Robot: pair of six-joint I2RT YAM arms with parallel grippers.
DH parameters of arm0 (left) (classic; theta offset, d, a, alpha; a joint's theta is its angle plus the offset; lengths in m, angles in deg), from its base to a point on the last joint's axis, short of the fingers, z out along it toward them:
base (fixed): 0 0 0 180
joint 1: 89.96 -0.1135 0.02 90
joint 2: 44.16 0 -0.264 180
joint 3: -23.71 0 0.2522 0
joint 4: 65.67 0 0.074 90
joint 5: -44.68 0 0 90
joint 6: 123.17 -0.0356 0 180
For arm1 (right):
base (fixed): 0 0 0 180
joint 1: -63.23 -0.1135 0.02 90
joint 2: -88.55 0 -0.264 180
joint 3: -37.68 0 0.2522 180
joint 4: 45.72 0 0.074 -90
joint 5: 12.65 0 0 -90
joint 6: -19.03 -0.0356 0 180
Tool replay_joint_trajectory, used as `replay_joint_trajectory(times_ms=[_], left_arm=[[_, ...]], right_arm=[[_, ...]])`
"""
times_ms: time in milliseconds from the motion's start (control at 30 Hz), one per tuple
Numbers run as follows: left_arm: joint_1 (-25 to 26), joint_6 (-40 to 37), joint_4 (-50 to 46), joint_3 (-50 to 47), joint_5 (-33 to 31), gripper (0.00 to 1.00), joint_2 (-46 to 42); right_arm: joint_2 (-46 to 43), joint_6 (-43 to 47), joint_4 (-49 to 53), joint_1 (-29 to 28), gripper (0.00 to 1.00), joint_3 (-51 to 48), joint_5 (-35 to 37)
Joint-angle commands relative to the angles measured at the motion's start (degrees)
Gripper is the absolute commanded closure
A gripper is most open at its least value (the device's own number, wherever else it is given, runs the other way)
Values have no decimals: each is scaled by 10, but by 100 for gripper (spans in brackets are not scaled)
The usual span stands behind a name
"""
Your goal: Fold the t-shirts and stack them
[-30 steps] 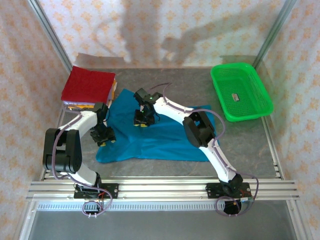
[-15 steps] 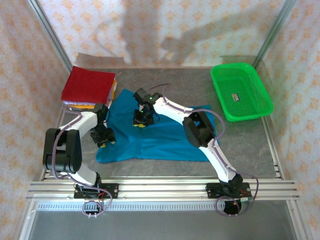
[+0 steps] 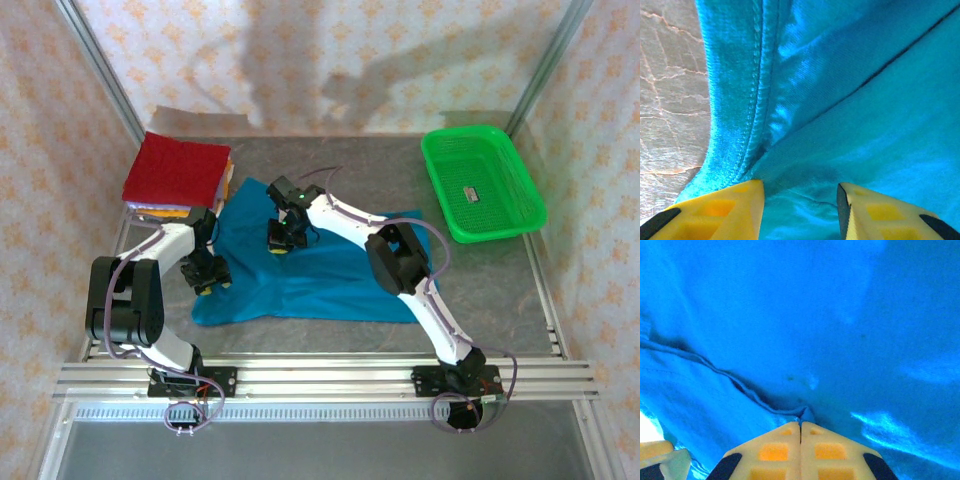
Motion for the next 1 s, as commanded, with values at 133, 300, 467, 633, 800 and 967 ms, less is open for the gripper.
replay_joint_trajectory(times_ms=[133,300,467,633,800,967], left_arm=[[-3,3,-5,-5,-2,56,20],[-3,2,-6,-4,-2,56,35],[-3,1,-8,-5,-3,58,44],[-3,2,-8,-5,-7,59,42],[-3,3,-10,-4,-12,59,45],[-3,1,-11,-2,-17,59,48]], right_arm=[[-46,-28,-22,-4,99,-39,83],[-80,-67,-67,-4,100,-95,115],[-90,-84,-77,-5,100,-113,128],[-105,-94,-82,-6,100,-127,145],[-124,-123,-72,-19,100,-155,174],[-127,-159,-84,-25,100,-188,164]])
